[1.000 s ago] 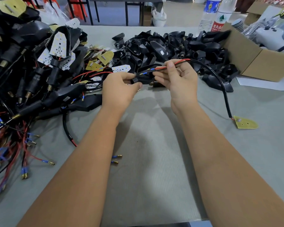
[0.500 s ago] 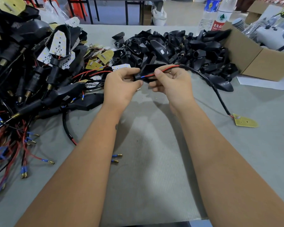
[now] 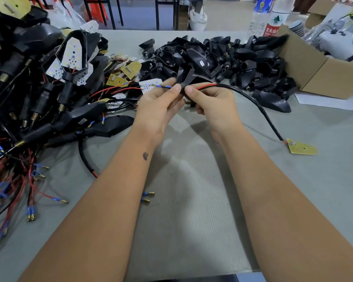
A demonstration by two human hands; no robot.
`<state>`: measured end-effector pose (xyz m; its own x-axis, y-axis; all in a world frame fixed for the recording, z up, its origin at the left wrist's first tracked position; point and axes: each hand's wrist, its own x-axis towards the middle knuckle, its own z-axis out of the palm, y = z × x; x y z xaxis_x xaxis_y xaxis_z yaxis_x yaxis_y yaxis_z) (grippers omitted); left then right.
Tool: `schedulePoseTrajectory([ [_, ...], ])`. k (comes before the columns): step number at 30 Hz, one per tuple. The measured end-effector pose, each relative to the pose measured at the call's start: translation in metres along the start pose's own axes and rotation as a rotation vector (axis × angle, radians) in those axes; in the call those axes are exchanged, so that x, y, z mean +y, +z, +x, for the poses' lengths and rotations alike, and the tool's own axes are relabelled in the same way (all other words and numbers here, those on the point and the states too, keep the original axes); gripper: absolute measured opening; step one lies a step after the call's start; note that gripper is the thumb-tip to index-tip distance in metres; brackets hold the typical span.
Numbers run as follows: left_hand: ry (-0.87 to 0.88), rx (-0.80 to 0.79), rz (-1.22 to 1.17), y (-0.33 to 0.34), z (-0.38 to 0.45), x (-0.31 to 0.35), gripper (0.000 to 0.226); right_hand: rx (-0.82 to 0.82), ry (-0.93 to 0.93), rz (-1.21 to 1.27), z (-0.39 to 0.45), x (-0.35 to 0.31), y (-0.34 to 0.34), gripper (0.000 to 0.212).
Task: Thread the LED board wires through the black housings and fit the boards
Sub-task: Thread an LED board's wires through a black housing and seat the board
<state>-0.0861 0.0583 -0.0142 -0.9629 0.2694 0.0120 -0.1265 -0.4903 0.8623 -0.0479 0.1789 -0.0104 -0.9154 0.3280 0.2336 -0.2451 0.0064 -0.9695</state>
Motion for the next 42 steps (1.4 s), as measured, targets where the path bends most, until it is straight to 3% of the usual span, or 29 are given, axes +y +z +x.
schedulePoseTrajectory([
  [4,0.009,-0.069,0.116,0.003,-0.004,-0.005,0.021,-0.027,0.029,-0.010,0.001,0.002,0.000,0.009],
  [8,0.061,0.051,-0.008,0.001,-0.004,-0.003,0.025,-0.065,0.186,0.211,0.003,0.003,0.001,0.008],
  [13,0.033,0.140,-0.144,-0.005,0.001,-0.001,0.027,0.166,0.345,0.600,0.009,0.003,-0.006,0.015],
  [15,0.007,0.142,-0.146,-0.004,0.001,-0.001,0.024,0.204,0.304,0.559,0.010,0.005,-0.008,0.014],
  [22,-0.076,0.084,-0.102,0.007,-0.002,-0.004,0.024,0.159,0.168,0.077,0.007,0.009,-0.006,0.020],
  [29,-0.034,0.114,-0.040,0.009,-0.001,-0.006,0.038,0.127,0.192,0.180,0.005,0.005,-0.005,0.021],
  [38,0.010,0.186,-0.047,0.003,0.004,-0.005,0.039,0.141,0.198,0.224,0.006,0.007,-0.004,0.020],
  [42,0.034,0.280,-0.089,-0.012,0.008,0.007,0.036,0.235,0.236,0.454,0.011,0.005,-0.015,0.016],
])
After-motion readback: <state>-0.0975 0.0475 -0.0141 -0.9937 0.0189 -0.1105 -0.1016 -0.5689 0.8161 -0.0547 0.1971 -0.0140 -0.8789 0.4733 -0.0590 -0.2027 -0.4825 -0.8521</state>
